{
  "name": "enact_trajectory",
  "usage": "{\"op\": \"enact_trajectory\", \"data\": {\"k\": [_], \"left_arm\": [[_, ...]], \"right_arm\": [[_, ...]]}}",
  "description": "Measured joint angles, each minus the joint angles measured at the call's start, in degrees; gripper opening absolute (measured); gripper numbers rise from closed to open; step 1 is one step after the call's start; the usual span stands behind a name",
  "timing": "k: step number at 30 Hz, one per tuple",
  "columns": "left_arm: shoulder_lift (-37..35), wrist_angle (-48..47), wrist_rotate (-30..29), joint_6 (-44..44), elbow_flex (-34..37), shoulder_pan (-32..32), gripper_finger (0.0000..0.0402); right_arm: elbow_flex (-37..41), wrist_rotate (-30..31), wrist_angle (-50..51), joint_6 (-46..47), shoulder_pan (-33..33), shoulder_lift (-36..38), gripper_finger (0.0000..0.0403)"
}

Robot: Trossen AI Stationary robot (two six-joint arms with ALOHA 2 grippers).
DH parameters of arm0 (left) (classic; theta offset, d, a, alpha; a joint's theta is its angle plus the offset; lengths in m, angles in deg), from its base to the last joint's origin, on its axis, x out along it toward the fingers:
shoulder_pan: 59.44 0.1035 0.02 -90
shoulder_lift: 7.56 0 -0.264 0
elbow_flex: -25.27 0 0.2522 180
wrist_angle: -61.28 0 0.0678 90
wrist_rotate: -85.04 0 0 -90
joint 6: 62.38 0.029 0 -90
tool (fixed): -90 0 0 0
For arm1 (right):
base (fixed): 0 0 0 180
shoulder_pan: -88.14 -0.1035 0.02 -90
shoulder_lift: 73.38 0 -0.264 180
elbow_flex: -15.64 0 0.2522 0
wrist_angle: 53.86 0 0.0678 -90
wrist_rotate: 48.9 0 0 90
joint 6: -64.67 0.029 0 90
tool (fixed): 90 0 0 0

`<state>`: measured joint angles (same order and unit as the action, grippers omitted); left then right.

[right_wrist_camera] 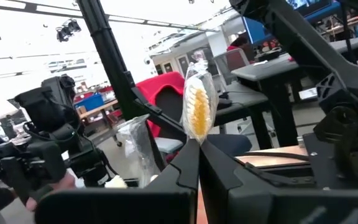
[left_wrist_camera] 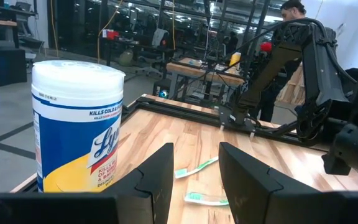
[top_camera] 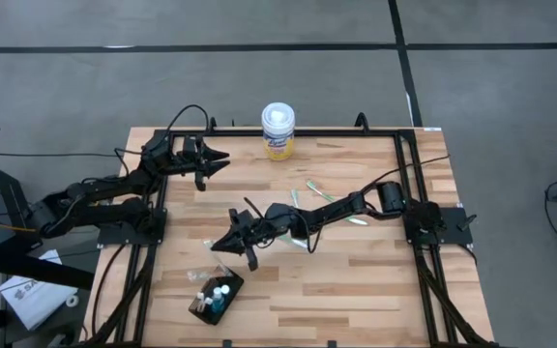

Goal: Pick & Place toothbrushing station
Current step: Put the orange toothbrush into the black wire organizer bin

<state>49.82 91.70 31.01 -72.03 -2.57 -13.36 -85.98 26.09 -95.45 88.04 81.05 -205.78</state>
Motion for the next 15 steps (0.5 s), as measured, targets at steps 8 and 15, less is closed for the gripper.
{"op": "enact_trajectory", "data": {"k": [8, 15], "left_arm": [[0.0, -0.02, 0.02, 0.0, 0.0, 0.01, 0.0123], [0.0, -0.02, 0.09, -0.02, -0.02, 0.02, 0.0123]], "right_arm": [[-2.57, 0.2, 4.75, -3.79, 0.05, -0.07, 0.0], [-12.09, -4.14, 8.34, -6.12, 1.51, -6.84, 0.0]]}}
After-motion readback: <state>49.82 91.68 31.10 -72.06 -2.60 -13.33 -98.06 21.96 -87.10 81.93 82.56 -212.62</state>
